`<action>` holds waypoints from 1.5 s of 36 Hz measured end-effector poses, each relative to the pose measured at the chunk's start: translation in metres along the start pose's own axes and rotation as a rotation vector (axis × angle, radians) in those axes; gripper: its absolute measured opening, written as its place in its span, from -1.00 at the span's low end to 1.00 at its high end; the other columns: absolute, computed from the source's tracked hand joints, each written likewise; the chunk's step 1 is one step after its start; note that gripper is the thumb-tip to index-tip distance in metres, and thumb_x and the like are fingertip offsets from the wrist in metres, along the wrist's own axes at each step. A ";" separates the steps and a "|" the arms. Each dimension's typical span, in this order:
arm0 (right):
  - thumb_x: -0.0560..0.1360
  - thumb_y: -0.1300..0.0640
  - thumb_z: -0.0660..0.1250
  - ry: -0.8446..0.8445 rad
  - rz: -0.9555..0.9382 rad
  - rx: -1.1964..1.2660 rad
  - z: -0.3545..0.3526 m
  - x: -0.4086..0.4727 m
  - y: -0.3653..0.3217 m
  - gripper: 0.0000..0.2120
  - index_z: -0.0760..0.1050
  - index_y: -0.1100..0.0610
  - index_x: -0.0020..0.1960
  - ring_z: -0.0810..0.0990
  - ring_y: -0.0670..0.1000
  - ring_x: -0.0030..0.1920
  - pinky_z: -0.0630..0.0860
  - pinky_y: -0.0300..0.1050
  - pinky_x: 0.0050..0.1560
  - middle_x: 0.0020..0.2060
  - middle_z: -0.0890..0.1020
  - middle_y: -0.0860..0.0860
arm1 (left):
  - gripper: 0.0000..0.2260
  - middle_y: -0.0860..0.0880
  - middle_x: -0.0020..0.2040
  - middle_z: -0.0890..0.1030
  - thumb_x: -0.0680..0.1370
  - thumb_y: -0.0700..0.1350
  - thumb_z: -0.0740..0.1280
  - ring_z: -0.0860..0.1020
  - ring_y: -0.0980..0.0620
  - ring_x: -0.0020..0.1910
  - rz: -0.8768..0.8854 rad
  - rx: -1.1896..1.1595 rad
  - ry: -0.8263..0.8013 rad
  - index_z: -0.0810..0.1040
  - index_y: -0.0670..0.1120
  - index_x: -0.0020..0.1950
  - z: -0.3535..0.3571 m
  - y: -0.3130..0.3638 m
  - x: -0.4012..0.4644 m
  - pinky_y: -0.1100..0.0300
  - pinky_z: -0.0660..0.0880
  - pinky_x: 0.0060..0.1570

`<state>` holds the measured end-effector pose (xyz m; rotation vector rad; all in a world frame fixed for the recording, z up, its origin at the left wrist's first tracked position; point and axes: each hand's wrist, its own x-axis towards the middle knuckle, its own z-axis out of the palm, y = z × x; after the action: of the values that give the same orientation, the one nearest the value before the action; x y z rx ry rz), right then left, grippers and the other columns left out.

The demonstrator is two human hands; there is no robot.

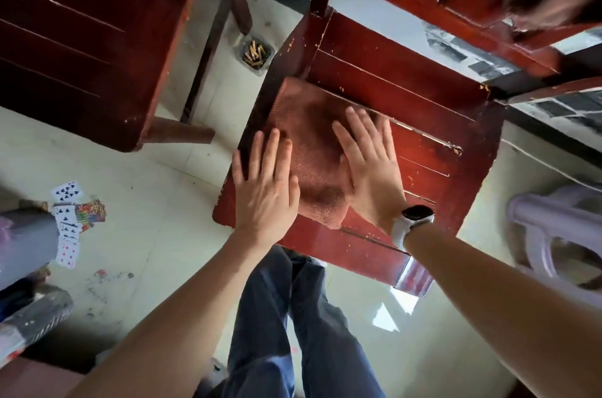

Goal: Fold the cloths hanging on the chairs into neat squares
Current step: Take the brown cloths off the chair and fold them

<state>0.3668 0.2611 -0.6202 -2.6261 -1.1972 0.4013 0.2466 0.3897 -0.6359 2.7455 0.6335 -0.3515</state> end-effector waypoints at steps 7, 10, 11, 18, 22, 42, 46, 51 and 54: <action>0.55 -0.05 0.09 -0.115 0.129 -0.065 0.027 -0.066 -0.029 -0.48 0.19 0.14 0.44 0.15 0.12 0.47 0.08 0.22 0.43 0.44 0.24 0.16 | -0.48 -0.13 0.52 0.08 0.58 0.08 -0.02 0.03 -0.16 0.49 0.197 0.098 -0.094 0.04 -0.07 0.50 -0.001 -0.019 0.018 -0.16 -0.01 0.41; 0.54 -0.14 0.11 -0.177 0.158 -0.133 0.043 -0.072 -0.026 -0.45 0.14 0.02 0.47 0.11 0.06 0.48 0.13 0.25 0.42 0.46 0.21 0.10 | -0.47 -0.10 0.52 0.07 0.57 0.13 -0.02 0.01 -0.17 0.49 0.189 0.125 -0.109 0.03 -0.04 0.50 0.005 -0.027 0.021 -0.21 0.03 0.40; 0.54 -0.16 0.10 -0.186 0.158 -0.144 0.045 -0.072 -0.023 -0.45 0.13 0.00 0.47 0.11 0.04 0.48 0.13 0.25 0.41 0.47 0.20 0.08 | -0.46 -0.09 0.52 0.06 0.57 0.14 -0.02 0.00 -0.16 0.49 0.185 0.136 -0.108 0.01 -0.03 0.50 0.006 -0.028 0.021 -0.23 0.03 0.40; 0.57 -0.11 0.03 -0.148 0.134 0.002 0.038 -0.072 -0.019 -0.48 0.14 0.07 0.47 0.09 0.06 0.48 0.13 0.22 0.43 0.47 0.18 0.10 | -0.45 -0.09 0.53 0.02 0.56 0.14 -0.03 -0.05 -0.16 0.50 0.154 0.165 -0.149 -0.01 -0.02 0.51 0.001 -0.020 0.022 -0.28 0.00 0.38; 0.54 0.01 0.09 0.015 0.399 0.390 0.024 -0.075 -0.024 -0.54 0.24 0.17 0.39 0.34 0.13 0.34 0.31 0.04 0.35 0.35 0.35 0.15 | -0.49 -0.16 0.49 0.17 0.52 0.04 0.11 0.06 -0.18 0.49 0.229 0.167 -0.100 0.22 -0.10 0.45 -0.016 -0.015 0.027 -0.25 0.04 0.37; 0.41 -0.25 0.22 -0.315 0.978 0.761 -0.014 -0.046 0.005 -0.57 0.50 0.14 -0.21 0.55 0.05 -0.27 0.52 -0.08 -0.13 -0.30 0.60 0.01 | -0.56 -0.12 0.27 0.45 0.51 0.03 0.26 0.31 -0.16 0.32 0.217 0.088 -0.063 0.36 -0.08 0.35 -0.040 0.017 0.111 -0.20 0.08 0.33; 0.40 -0.26 0.24 -0.509 0.952 0.744 0.001 -0.048 -0.023 -0.58 0.47 0.12 -0.15 0.56 0.08 -0.23 0.44 -0.14 -0.22 -0.23 0.58 0.04 | -0.61 -0.13 0.26 0.44 0.52 0.03 0.26 0.33 -0.17 0.30 0.248 0.112 -0.086 0.42 -0.09 0.31 -0.037 0.014 0.120 -0.17 0.08 0.34; 0.41 -0.04 0.29 -0.280 1.169 0.908 0.002 -0.048 -0.047 -0.59 0.33 0.19 0.14 0.54 0.15 0.00 0.50 -0.05 -0.03 -0.03 0.51 0.07 | -0.66 -0.19 0.16 0.49 0.53 -0.02 0.24 0.42 -0.24 0.19 0.243 0.134 -0.060 0.47 -0.11 0.26 -0.040 0.012 0.118 -0.17 0.18 0.29; 0.43 0.04 0.29 -0.106 1.223 0.965 -0.013 -0.051 -0.031 -0.72 0.30 0.14 0.04 0.55 0.10 -0.13 0.50 -0.07 -0.13 -0.24 0.51 -0.02 | -0.67 -0.24 0.13 0.51 0.52 -0.05 0.25 0.44 -0.28 0.14 0.139 0.116 -0.085 0.48 -0.14 0.24 -0.043 0.013 0.109 -0.15 0.26 0.24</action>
<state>0.3172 0.2410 -0.5900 -2.0603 0.6594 0.9731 0.3552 0.4350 -0.6260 2.8465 0.4099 -0.4830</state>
